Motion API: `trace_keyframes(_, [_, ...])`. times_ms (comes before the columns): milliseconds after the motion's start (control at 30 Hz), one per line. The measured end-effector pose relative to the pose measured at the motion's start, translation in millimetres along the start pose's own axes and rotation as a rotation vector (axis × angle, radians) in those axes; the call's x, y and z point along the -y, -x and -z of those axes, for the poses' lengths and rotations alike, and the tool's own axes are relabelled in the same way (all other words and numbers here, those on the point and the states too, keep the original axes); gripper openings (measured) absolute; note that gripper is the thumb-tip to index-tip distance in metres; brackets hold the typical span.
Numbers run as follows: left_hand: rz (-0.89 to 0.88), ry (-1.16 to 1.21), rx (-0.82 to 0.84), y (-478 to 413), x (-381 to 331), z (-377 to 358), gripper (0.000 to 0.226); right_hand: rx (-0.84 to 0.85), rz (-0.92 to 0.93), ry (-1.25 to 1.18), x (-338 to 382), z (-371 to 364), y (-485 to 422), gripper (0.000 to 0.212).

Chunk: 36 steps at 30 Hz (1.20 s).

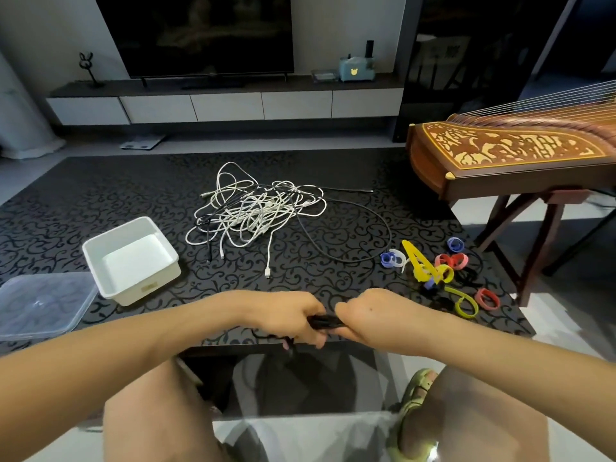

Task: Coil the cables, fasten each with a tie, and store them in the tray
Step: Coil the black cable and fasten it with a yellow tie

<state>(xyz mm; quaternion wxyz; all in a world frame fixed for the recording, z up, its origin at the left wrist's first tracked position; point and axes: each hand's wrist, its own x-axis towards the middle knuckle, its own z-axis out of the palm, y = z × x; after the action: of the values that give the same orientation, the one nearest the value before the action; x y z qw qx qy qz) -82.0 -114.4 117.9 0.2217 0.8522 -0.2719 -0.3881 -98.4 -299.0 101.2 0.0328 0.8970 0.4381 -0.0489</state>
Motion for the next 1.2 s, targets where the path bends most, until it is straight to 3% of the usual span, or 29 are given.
trace_keyframes(67, [0.039,-0.002,0.101,-5,-6,9,0.012,0.003,0.070,0.054,-1,-4,-2,0.032])
trace_keyframes(133, [0.082,-0.023,0.095,-13,-14,15,0.015,0.014,0.072,0.034,-5,-5,-8,0.025])
trace_keyframes(267, [0.033,0.443,0.035,-28,-18,15,0.007,0.005,-0.045,0.013,-19,-2,-12,0.017])
trace_keyframes(500, [0.147,0.795,0.102,-39,-13,3,0.023,0.037,-0.047,0.091,-32,-6,3,0.005])
trace_keyframes(600, [0.132,0.577,0.058,-45,-12,2,0.031,0.043,-0.053,0.123,-41,-16,3,0.006])
trace_keyframes(700, [0.022,0.051,-0.119,-55,-10,2,0.028,-0.027,-0.116,0.101,-47,-24,0,0.012])
trace_keyframes(767, [-0.021,-0.082,-0.223,-64,-6,0,0.026,-0.065,-0.196,0.002,-53,-29,-1,0.019])
trace_keyframes(900, [0.040,0.131,-0.501,-85,10,0,0.031,-0.154,-0.503,-0.618,-93,-25,15,0.037])
trace_keyframes(967, [0.081,0.351,-0.599,-99,18,9,0.034,-0.283,-0.794,-0.559,-128,-27,22,0.028])
trace_keyframes(1000, [0.089,0.482,-0.604,-106,20,14,0.035,-0.286,-0.959,-0.455,-145,-30,23,0.019])
trace_keyframes(1033, [0.088,0.616,-0.595,-113,20,18,0.036,-0.242,-1.083,-0.373,-158,-35,22,0.025])
trace_keyframes(1100, [0.072,0.848,-0.565,-124,18,25,0.036,-0.089,-1.213,-0.323,-173,-48,14,0.041])
trace_keyframes(1200, [0.034,1.060,-0.539,-134,15,34,0.036,0.031,-1.266,-0.328,-184,-66,2,0.039])
